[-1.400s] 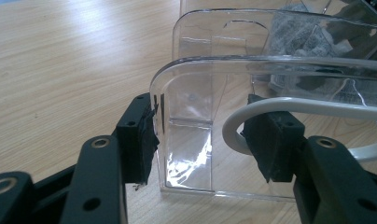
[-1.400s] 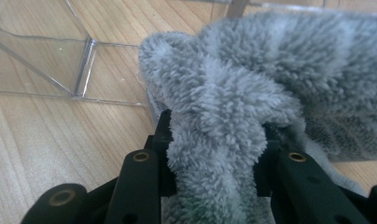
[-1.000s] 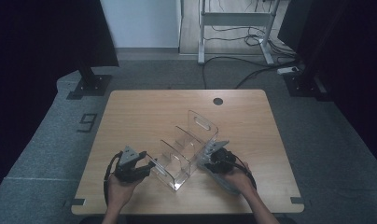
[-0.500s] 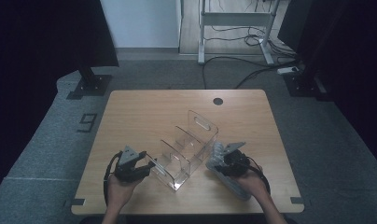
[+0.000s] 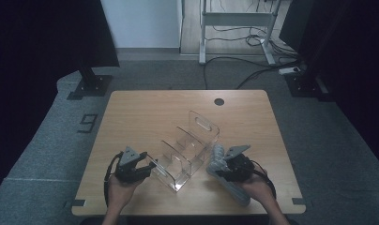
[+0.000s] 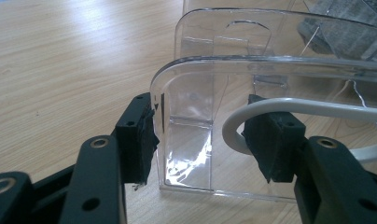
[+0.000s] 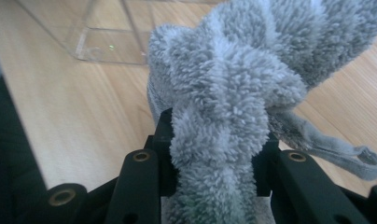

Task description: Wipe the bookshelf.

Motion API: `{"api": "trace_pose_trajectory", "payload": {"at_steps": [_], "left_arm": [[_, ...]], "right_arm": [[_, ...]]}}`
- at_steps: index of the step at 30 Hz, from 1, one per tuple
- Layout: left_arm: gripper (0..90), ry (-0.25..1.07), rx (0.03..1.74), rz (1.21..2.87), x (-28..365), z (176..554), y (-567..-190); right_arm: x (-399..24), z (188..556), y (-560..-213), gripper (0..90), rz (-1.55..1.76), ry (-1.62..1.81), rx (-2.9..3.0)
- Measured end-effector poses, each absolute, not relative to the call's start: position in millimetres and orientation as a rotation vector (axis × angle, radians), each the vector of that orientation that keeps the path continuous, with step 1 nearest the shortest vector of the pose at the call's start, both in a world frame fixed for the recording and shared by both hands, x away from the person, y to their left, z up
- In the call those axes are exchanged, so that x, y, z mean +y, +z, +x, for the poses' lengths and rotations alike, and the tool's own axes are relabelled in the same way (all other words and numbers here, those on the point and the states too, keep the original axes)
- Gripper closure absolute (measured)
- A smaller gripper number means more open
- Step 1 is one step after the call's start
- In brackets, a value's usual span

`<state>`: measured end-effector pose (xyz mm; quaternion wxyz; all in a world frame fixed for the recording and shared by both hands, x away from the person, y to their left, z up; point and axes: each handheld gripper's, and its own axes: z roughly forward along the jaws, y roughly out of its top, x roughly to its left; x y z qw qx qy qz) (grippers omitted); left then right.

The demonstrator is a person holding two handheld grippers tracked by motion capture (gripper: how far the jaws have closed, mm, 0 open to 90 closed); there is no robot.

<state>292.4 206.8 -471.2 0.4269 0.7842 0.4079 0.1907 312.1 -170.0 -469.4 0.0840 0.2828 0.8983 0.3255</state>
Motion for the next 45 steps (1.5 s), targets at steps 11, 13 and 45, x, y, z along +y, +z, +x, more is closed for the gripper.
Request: {"api": "trace_pose_trajectory", "payload": {"at_steps": [11, 13, 45], "left_arm": [[45.1, 0.478, 1.022, 1.963, 205.8, 291.9, -470.6], [45.0, 0.478, 1.021, 1.965, 205.3, 291.6, -470.4], [45.1, 0.509, 1.061, 1.949, 195.2, 293.2, -470.7]], "right_arm": [[-138.5, 300.8, -468.1, 63.0, 0.726, 1.013, 2.764], [-130.9, 300.6, -470.0, 63.0, 0.701, 1.011, 2.778], [-89.8, 325.6, -506.0, 64.1, 0.725, 0.934, 2.702]]}}
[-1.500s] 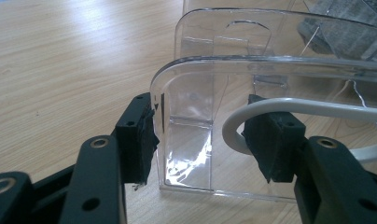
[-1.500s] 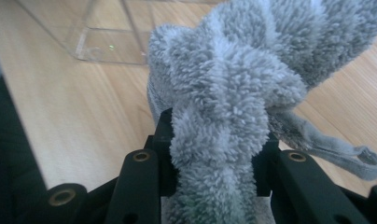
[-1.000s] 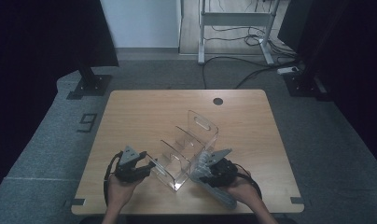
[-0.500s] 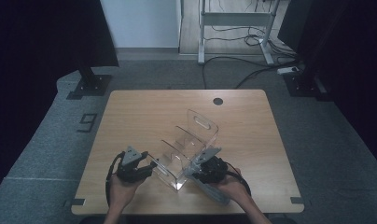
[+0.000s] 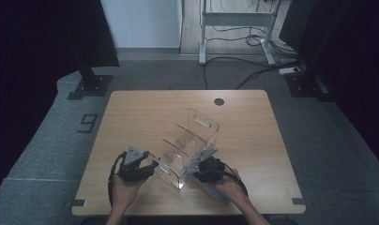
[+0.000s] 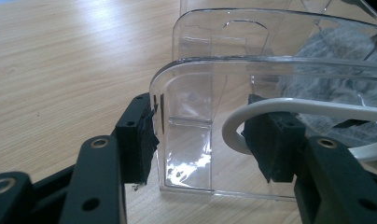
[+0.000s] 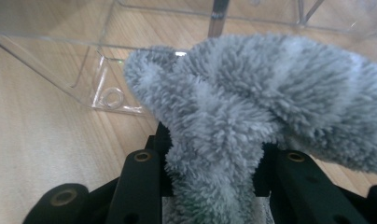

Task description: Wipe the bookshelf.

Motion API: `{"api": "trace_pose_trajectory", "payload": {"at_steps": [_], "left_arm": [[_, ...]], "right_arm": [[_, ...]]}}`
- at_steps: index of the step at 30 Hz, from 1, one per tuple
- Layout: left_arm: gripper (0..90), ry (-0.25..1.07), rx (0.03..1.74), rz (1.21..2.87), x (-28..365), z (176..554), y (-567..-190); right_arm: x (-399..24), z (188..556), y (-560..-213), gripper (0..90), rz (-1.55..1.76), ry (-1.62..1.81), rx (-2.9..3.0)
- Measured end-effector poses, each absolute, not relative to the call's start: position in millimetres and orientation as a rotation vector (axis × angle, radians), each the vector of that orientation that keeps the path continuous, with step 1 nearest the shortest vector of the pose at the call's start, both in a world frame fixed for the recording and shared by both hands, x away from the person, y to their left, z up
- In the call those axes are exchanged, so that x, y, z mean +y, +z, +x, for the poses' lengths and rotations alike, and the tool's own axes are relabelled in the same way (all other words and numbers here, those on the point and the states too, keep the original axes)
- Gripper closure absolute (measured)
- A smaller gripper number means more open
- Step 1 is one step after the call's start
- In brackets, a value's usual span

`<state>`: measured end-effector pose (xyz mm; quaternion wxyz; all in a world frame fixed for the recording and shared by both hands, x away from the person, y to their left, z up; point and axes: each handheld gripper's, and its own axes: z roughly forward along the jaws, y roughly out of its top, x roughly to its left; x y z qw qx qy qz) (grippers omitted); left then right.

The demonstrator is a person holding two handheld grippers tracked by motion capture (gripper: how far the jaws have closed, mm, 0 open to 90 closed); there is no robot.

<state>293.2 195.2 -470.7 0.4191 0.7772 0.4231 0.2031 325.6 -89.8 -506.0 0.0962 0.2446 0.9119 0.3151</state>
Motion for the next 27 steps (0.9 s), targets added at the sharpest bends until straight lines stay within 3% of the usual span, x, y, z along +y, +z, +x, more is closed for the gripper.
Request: {"api": "trace_pose_trajectory", "payload": {"at_steps": [14, 27], "left_arm": [[45.0, 0.511, 1.066, 1.937, 194.5, 295.9, -471.7], [43.6, 0.48, 1.03, 1.952, 199.3, 298.6, -470.7]], "right_arm": [[-89.1, 334.0, -524.8, 64.5, 0.798, 0.904, 2.708], [-104.2, 321.5, -504.2, 64.6, 0.764, 0.852, 2.704]]}}
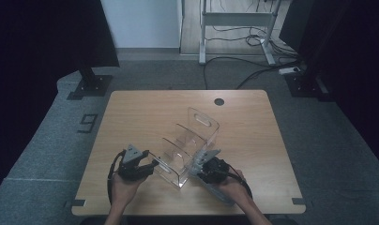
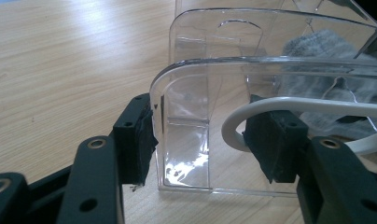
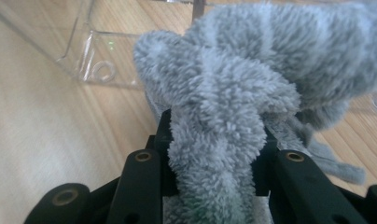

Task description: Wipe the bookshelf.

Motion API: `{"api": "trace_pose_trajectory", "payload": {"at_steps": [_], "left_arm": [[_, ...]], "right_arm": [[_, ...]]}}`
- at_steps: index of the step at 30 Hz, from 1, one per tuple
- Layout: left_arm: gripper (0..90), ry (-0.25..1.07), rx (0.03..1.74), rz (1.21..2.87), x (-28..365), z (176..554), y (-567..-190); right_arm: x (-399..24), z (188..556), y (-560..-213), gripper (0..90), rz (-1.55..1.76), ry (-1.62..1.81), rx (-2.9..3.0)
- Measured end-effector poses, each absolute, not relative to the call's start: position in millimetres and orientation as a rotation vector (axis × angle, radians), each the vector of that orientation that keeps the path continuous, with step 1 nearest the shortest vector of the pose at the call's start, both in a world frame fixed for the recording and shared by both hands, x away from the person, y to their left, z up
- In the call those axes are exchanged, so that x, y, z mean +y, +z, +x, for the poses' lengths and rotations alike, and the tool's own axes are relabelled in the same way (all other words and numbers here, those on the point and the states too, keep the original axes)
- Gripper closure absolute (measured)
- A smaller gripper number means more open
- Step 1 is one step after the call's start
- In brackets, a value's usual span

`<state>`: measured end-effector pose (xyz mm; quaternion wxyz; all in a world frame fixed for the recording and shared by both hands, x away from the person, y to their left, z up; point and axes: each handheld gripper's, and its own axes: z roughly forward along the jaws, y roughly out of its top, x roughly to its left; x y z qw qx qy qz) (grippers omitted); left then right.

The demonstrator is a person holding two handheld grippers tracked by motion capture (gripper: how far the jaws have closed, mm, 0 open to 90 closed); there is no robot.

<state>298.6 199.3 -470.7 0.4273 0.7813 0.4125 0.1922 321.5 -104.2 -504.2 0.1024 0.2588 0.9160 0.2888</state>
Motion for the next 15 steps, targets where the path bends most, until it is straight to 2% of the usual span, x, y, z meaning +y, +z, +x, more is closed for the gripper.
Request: {"api": "trace_pose_trajectory", "payload": {"at_steps": [15], "left_arm": [[44.0, 0.482, 1.03, 1.947, 199.5, 298.1, -471.2]], "right_arm": [[-153.0, 296.8, -479.1, 64.5, 0.807, 0.962, 2.663]]}}
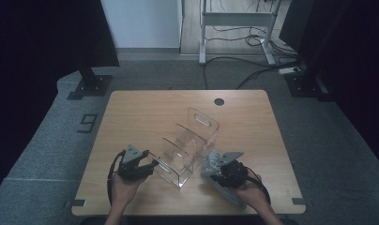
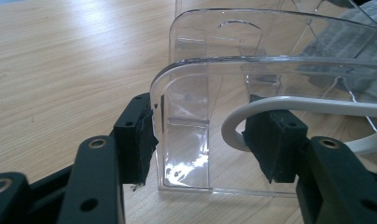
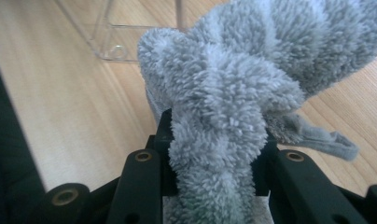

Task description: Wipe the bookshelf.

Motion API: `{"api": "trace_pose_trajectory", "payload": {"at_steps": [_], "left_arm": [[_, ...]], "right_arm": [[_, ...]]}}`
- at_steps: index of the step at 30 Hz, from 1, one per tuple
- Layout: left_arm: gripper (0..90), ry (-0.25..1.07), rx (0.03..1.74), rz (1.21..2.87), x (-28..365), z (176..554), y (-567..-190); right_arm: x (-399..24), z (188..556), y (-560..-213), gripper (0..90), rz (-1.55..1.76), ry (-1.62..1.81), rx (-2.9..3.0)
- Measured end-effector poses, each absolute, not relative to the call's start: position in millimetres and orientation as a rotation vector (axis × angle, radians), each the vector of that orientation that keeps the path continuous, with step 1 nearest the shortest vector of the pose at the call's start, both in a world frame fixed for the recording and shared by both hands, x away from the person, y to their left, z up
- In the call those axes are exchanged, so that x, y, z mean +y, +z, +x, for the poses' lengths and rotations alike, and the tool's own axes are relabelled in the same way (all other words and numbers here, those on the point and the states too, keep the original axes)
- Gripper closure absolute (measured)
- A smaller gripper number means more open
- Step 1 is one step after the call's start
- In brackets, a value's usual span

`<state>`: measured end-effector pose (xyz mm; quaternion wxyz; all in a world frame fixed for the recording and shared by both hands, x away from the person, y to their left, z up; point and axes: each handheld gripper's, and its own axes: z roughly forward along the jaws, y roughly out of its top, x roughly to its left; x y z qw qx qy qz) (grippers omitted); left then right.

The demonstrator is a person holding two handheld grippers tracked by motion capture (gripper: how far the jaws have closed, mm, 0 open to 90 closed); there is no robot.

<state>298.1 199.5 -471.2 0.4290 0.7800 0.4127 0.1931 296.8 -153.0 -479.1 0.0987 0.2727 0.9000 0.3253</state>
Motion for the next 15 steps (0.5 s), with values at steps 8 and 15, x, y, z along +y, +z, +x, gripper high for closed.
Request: {"api": "trace_pose_trajectory", "payload": {"at_steps": [8, 15], "left_arm": [[44.0, 0.48, 1.031, 1.945, 199.6, 298.2, -471.3], [44.0, 0.48, 1.033, 1.946, 199.4, 298.1, -471.1]], "right_arm": [[-146.3, 278.1, -468.9, 64.5, 0.729, 0.993, 2.705], [-125.5, 267.0, -462.9, 64.4, 0.641, 1.038, 2.758]]}}
